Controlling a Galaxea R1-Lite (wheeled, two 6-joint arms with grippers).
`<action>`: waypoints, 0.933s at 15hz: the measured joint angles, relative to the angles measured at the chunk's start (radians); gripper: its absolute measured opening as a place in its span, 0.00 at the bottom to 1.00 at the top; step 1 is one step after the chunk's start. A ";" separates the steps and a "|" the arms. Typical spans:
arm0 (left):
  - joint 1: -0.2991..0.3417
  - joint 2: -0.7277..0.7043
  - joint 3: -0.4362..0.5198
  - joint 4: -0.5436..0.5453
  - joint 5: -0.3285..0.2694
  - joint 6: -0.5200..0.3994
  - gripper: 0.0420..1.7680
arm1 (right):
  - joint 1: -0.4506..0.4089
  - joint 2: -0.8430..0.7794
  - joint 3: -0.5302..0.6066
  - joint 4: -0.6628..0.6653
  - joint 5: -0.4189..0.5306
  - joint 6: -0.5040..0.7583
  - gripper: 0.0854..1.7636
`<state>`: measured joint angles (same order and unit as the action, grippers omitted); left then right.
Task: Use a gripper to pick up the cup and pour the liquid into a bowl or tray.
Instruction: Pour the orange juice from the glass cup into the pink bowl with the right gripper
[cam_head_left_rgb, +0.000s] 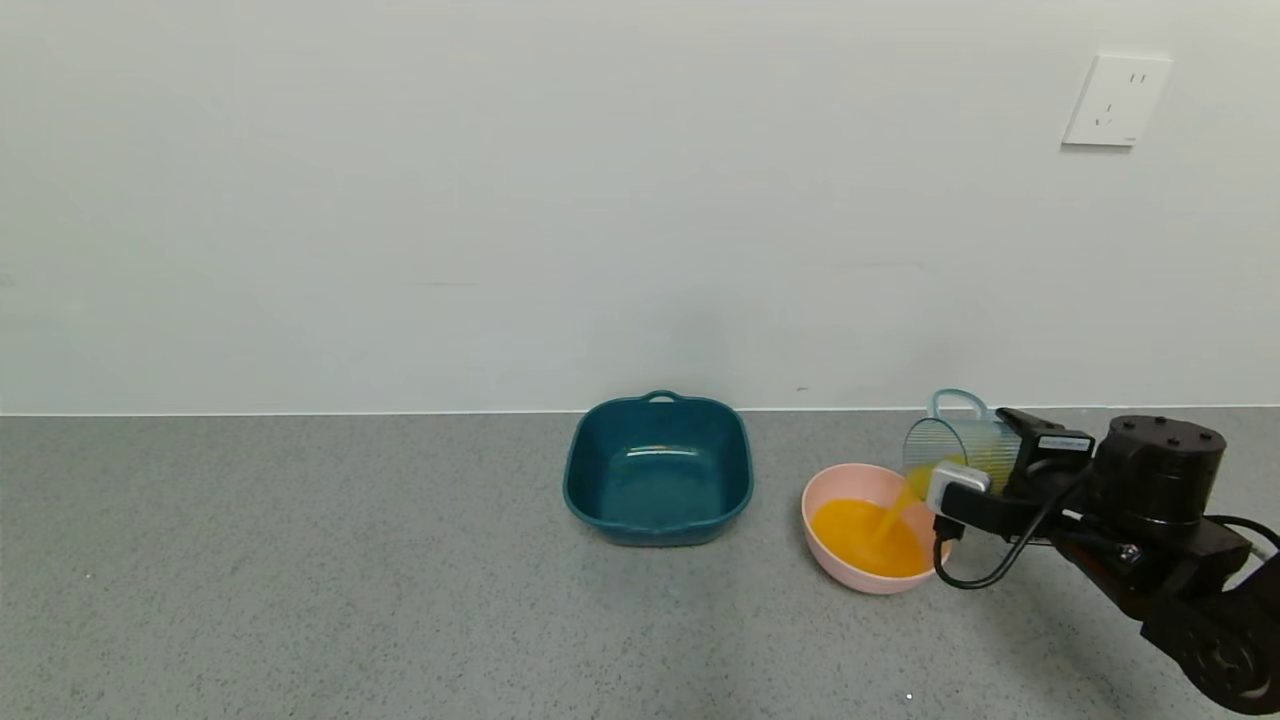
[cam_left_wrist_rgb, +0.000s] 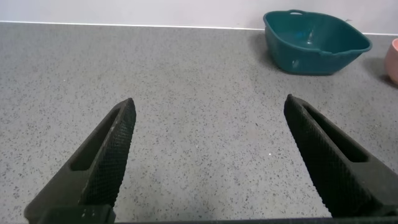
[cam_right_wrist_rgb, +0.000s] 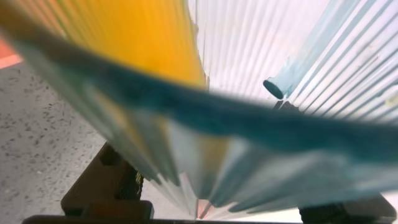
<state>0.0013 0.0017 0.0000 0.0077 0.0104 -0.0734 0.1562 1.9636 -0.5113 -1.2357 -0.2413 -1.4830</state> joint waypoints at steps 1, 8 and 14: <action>0.000 0.000 0.000 0.000 0.000 0.000 0.97 | 0.004 0.000 -0.002 0.000 0.000 -0.013 0.74; 0.000 0.000 0.000 0.000 0.000 -0.001 0.97 | 0.048 -0.002 0.001 -0.002 -0.042 -0.077 0.74; 0.000 0.000 0.000 0.000 0.000 0.000 0.97 | 0.059 -0.015 0.007 -0.006 -0.043 -0.173 0.74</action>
<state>0.0009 0.0017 0.0000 0.0077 0.0104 -0.0734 0.2155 1.9487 -0.5040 -1.2417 -0.2838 -1.6562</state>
